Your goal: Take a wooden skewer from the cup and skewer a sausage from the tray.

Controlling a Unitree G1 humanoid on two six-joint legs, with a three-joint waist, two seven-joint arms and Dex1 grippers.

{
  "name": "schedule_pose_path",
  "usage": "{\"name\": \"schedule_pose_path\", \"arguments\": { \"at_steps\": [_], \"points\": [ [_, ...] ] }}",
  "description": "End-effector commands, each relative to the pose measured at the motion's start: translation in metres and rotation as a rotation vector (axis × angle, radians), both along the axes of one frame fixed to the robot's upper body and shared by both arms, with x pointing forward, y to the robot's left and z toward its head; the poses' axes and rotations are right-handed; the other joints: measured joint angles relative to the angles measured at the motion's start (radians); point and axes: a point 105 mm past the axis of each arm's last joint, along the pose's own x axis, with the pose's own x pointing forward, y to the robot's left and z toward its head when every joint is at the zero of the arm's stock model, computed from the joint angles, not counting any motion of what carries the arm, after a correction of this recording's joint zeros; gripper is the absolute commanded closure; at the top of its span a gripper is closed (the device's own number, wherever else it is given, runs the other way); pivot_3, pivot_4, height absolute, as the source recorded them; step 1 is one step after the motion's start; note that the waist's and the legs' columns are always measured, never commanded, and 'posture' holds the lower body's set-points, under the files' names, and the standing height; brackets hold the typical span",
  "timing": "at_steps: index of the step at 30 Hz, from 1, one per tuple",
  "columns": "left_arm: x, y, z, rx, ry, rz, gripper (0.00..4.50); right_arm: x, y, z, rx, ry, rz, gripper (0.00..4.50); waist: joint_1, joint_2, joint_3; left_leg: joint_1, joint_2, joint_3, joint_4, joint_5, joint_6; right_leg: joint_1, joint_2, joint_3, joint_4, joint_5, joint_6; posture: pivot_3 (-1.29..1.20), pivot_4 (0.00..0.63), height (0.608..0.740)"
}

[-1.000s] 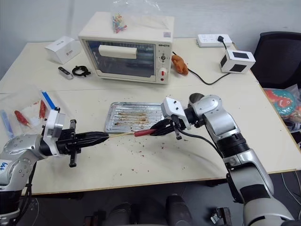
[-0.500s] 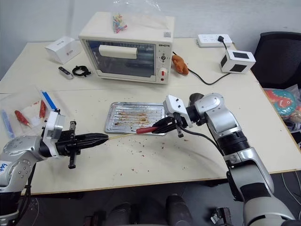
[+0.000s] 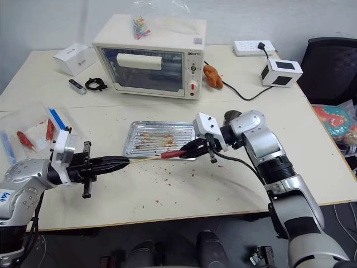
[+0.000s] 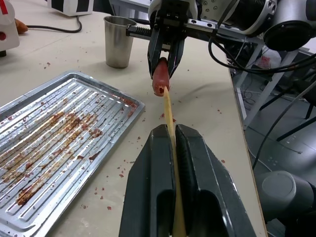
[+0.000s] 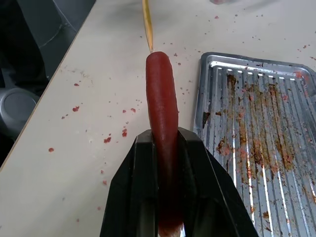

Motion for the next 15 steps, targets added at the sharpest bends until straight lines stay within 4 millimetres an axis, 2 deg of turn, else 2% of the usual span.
{"name": "schedule_pose_path", "arguments": {
  "at_steps": [1, 15],
  "points": [
    [-0.0004, 0.0006, 0.0057, 0.003, -0.028, -0.007, 4.50, -0.0038, 0.0034, 0.0137, 0.052, -0.039, 0.027, 4.26, 0.000, 0.000, 0.000, 0.000, 0.000, 0.000, 0.000, 0.000, 0.000, 0.000, 0.000, 0.000, 0.000, 0.000, 0.000, 0.00, 0.150, 0.740],
    [0.0000, 0.0061, 0.0069, 0.008, -0.032, 0.010, 4.50, -0.0033, -0.0042, 0.0110, 0.053, -0.028, 0.018, 4.26, 0.000, 0.000, 0.000, 0.000, 0.000, 0.000, 0.000, 0.000, 0.000, 0.000, 0.000, 0.000, 0.000, 0.000, 0.000, 0.00, 0.150, 0.740]
  ]
}}
